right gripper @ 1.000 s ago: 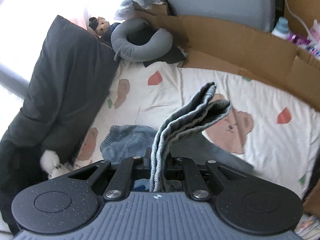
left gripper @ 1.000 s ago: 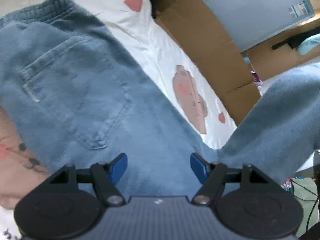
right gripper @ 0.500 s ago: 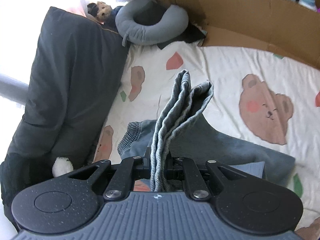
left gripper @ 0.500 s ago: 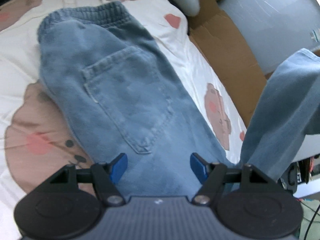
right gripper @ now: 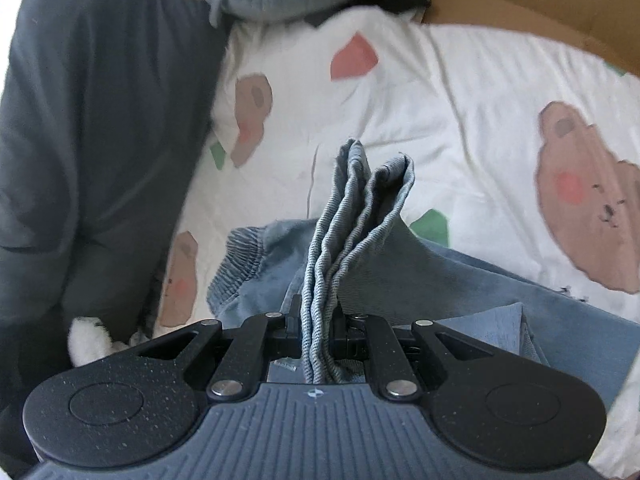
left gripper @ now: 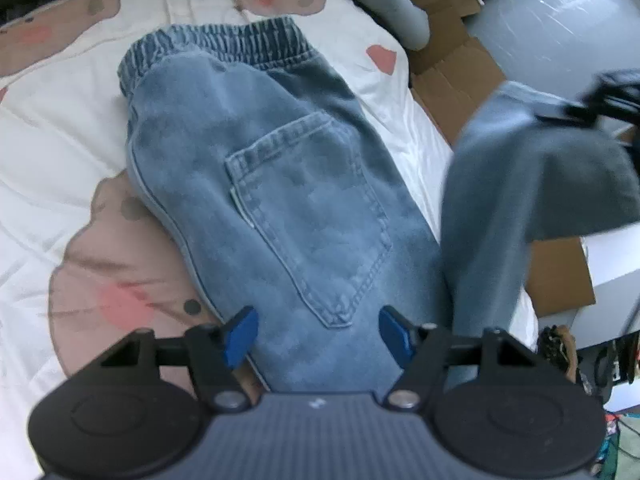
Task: Fold clothes
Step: 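Raise the jeans leg with the right gripper and fold it over the jeans, then lay the jeans leg onto the jeans seat and open the right gripper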
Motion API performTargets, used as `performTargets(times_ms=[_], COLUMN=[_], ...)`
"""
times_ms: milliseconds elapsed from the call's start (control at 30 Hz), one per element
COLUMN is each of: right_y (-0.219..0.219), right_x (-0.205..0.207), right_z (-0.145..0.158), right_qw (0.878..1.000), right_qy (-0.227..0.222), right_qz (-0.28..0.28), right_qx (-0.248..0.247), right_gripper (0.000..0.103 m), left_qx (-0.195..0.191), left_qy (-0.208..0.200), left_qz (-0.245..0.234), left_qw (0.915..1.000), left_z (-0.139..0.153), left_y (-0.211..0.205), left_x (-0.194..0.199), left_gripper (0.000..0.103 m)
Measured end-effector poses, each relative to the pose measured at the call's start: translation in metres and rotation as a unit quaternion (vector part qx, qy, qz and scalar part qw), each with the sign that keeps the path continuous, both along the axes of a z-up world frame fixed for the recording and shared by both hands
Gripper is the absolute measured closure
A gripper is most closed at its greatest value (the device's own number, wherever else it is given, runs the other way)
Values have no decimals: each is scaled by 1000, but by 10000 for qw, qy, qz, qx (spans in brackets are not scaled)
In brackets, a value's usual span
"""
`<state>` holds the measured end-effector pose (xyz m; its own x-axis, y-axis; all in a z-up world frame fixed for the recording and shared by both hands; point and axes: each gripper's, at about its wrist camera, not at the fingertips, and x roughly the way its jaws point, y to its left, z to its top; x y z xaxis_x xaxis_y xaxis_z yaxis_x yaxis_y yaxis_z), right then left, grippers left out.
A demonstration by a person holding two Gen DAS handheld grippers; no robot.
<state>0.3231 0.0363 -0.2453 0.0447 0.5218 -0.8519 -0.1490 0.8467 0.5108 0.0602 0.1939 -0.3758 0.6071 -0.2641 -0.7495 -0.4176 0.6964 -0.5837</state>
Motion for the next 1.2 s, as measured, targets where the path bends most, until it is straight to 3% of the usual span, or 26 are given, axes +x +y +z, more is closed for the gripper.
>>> performTargets(times_ms=[233, 367, 533, 600, 733, 933, 1200], right_y=[47, 61, 85, 99, 115, 91, 23], right_x=[17, 23, 33, 38, 46, 55, 56], right_z=[-49, -70, -92, -91, -62, -35, -50], right_qw=[9992, 9985, 9955, 9936, 9925, 9885, 9869], right_qy=[339, 465, 885, 1015, 652, 250, -21], right_qz=[140, 129, 327, 503, 1012, 1387, 1591], right_qx=[-170, -250, -21, 38, 203, 540, 257], right_gripper=[93, 93, 73, 55, 39, 33, 31], left_qx=[144, 581, 396, 528, 654, 568, 93], left_qy=[-83, -257, -456, -495, -577, -557, -867], left_qz=[60, 73, 303, 376, 663, 719, 713], left_qw=[9998, 9980, 9977, 9967, 9940, 9942, 9936], left_z=[7, 22, 27, 31, 40, 38, 39], left_y=[4, -1, -1, 0, 12, 15, 1], left_x=[-2, -5, -10, -10, -15, -13, 4], left_gripper=[38, 38, 38, 38, 38, 38, 34])
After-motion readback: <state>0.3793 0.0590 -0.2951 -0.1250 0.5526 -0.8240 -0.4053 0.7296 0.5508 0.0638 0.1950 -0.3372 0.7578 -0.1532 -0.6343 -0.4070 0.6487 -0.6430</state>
